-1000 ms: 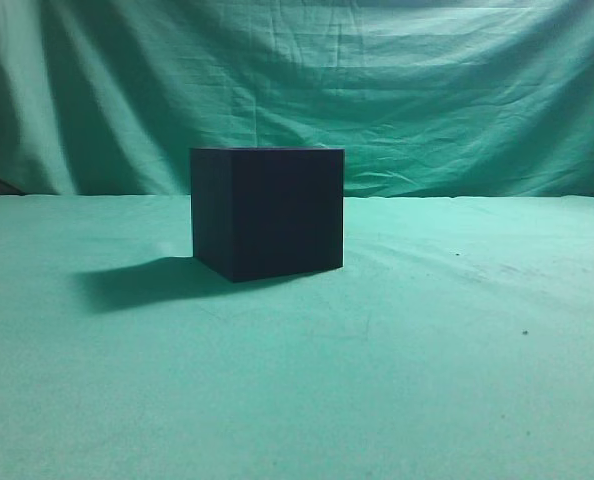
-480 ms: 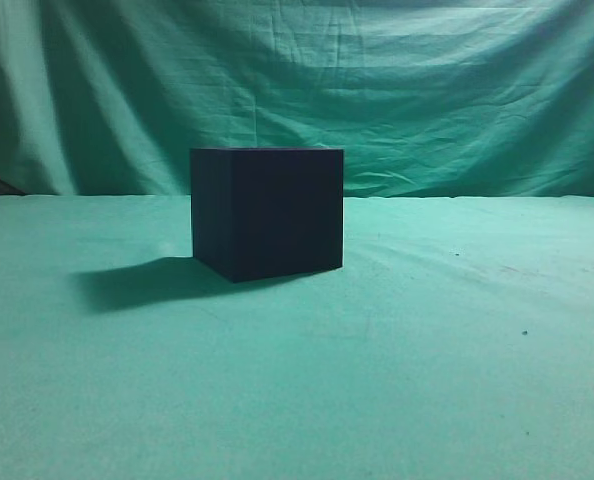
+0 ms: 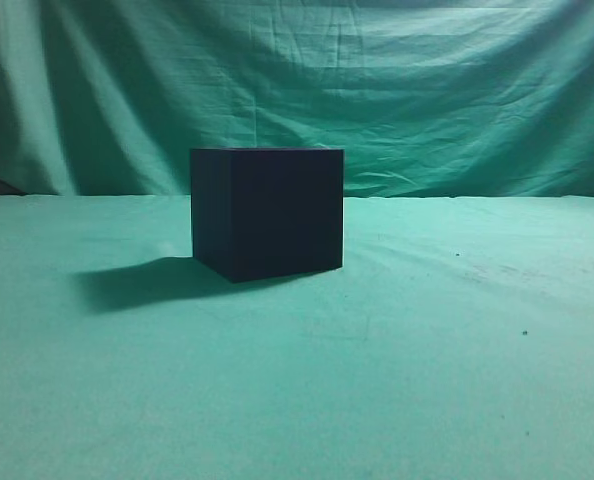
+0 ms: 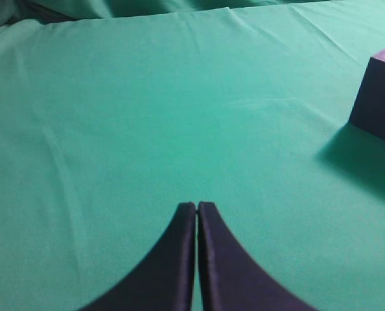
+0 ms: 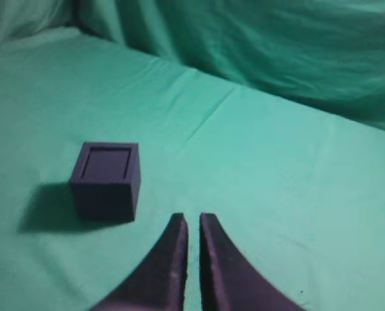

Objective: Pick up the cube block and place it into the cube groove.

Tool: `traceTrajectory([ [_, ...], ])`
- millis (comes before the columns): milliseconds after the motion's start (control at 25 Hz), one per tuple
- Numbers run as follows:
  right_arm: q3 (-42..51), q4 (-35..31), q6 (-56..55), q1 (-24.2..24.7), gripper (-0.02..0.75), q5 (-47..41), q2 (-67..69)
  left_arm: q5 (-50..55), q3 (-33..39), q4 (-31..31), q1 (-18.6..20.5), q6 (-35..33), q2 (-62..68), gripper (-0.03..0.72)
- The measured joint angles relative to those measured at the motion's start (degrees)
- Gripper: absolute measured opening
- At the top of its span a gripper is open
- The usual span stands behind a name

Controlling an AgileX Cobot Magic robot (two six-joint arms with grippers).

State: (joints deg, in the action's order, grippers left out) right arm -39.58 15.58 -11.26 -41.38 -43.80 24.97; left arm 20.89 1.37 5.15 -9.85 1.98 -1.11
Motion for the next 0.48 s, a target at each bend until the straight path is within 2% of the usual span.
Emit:
traceTrajectory([
  [240,16.28,-1.06,0.0,16.53,0.048,17.43,-10.19,0.0,0.0,0.0,0.0,0.0,0.0,0.0],
  [400,27.91,-4.16,0.0,28.09,0.048,25.05,-17.38,0.0,0.0,0.0,0.0,0.0,0.0,0.0],
  [480,33.03,-6.05,0.0,32.28,0.048,27.27,-20.27,0.0,0.0,0.0,0.0,0.0,0.0,0.0],
])
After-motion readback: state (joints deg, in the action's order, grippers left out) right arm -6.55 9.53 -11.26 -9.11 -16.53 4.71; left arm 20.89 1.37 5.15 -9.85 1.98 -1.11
